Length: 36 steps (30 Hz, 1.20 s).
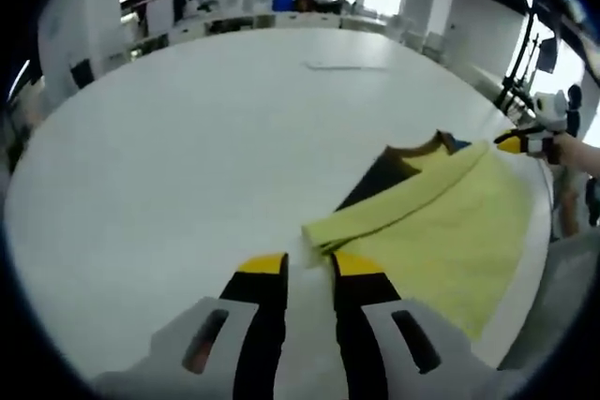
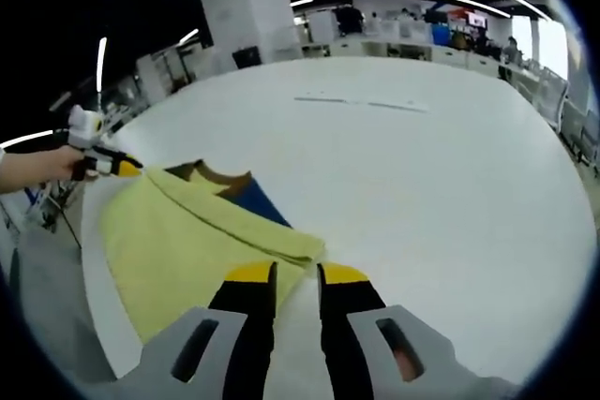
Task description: Fold the garment on the visible template until the final outline fits inside the template.
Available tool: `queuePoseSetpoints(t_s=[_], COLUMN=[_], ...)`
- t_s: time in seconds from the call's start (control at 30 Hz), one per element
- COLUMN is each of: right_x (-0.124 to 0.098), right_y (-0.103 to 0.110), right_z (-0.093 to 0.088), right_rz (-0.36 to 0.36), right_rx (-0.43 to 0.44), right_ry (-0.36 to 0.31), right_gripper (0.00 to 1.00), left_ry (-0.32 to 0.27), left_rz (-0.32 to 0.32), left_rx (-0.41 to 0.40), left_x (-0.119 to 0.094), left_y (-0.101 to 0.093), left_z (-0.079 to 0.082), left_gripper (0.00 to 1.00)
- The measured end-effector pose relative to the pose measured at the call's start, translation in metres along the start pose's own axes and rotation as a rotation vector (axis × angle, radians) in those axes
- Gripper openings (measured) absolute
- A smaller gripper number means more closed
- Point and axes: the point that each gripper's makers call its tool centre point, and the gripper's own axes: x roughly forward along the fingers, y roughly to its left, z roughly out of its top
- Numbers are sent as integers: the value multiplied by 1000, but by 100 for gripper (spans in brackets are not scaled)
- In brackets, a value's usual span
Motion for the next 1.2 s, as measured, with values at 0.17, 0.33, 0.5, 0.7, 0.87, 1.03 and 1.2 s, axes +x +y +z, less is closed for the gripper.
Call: queuePoseSetpoints(t_s=[0.17, 0.33, 0.5, 0.7, 0.87, 1.03, 1.2], right_x=[1, 3, 5, 8, 11, 12, 12], right_y=[-1, -2, -5, -8, -10, -10, -12], right_z=[-1, -4, -3, -3, -3, -1, 3], right_rz=[1, 3, -1, -6, -7, -7, -16], right_rx=[-1, -4, -8, -7, -10, -5, -12], right_ry=[5, 13, 13, 16, 16, 12, -5], right_gripper=[17, 16, 13, 11, 8, 4, 2], left_ry=[-2, -1, 0, 2, 5, 3, 2], left_rz=[-2, -6, -11, -14, -15, -12, -12], left_rx=[3, 4, 2, 0, -1, -4, -11], left_x=[2, 3, 4, 6, 7, 8, 8], left_y=[0, -2, -4, -5, -5, -4, -3], left_z=[1, 2, 2, 3, 4, 5, 5], left_gripper=[12, 10, 7, 4, 2, 1, 0])
